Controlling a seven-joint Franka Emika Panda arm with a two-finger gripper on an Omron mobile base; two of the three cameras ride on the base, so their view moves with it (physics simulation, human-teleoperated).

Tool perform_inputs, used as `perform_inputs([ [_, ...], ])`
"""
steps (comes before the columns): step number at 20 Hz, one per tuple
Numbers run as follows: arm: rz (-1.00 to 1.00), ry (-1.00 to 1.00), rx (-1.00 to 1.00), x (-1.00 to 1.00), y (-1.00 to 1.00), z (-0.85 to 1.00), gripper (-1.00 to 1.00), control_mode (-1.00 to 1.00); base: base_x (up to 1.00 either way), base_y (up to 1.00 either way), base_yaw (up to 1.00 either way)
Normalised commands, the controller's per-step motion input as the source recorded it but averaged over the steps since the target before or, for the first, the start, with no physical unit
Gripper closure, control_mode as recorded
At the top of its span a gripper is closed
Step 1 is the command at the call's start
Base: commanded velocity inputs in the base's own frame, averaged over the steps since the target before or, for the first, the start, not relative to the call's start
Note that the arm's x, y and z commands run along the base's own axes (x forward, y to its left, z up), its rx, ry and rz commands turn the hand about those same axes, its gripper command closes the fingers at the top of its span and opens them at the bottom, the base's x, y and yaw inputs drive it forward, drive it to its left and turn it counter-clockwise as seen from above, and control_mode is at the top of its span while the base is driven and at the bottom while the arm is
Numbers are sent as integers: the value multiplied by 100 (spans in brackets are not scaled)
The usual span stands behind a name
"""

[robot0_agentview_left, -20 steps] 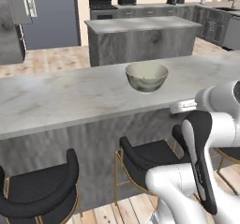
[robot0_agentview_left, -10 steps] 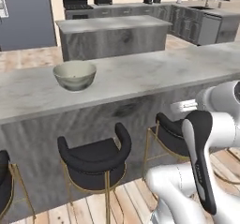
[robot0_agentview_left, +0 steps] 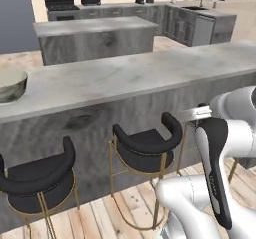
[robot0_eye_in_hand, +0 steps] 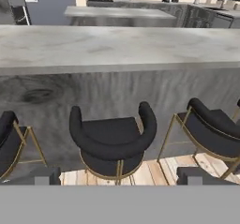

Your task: There is a bowl on the dining counter. Grab a lemon wedge from the fridge and place it in the bowl. Then get the liquor bottle and glass cup from the cabinet and place them next to the bowl.

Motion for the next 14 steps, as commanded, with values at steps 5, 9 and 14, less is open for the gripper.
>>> perform_inputs([
  [5, 0, 0, 0, 0, 0, 0, -100, 100, 0, -100, -4],
  [9, 0, 0, 0, 0, 0, 0, -100, 100, -5, -100, -5],
  [14, 0, 0, 0, 0, 0, 0, -100, 100, -12, -100, -8],
])
